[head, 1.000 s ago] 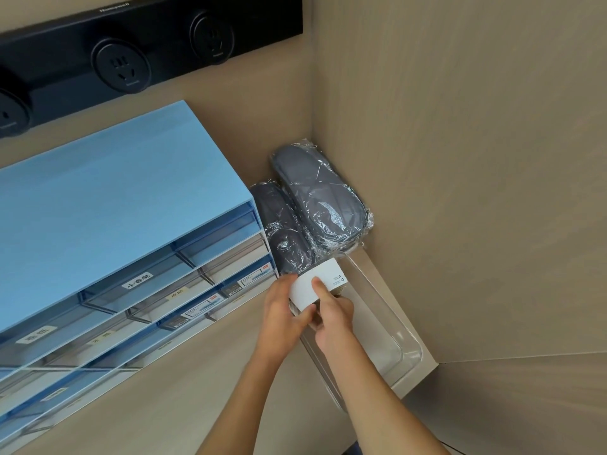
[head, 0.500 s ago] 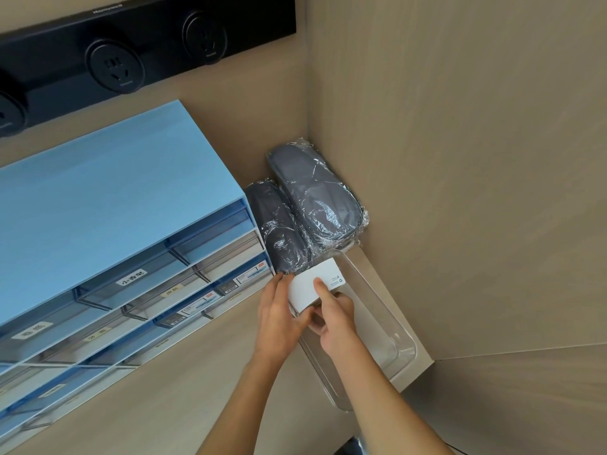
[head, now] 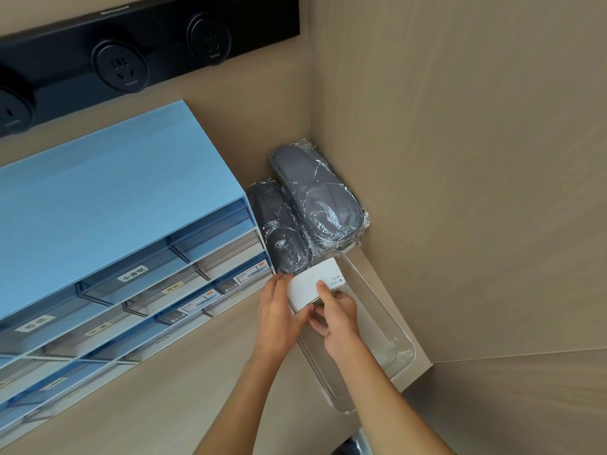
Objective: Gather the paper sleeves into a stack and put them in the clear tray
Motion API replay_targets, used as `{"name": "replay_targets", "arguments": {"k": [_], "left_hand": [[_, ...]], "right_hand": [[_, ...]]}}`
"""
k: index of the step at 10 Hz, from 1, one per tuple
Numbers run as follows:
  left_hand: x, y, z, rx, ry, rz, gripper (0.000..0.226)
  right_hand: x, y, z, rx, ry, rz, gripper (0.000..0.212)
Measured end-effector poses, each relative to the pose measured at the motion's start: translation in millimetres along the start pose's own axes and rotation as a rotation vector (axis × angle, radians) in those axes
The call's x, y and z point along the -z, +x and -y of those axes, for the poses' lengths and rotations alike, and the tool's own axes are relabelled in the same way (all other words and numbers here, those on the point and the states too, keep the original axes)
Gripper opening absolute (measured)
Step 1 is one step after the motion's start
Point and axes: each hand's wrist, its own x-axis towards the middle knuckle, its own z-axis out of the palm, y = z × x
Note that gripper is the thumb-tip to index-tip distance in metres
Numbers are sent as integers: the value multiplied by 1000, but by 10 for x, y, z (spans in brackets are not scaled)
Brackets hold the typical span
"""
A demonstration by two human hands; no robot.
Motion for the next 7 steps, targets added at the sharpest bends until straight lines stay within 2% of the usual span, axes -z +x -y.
{"name": "replay_targets", "arguments": {"k": [4,5,6,7], "left_hand": [[63,-60,-75,41,-29,19,86],[155,-126,-124,43,-54,-13,86],[333,-273,-177,30,-101,-95,77],[556,-441,-249,55,-144,-197,65]], "right_hand": [[41,-138,79,17,-8,-31,34],[70,-286,168,30,-26,-32,29],[143,-383,237,53,21,-43,35],[197,-535,339,147,-42,-99,33]]}}
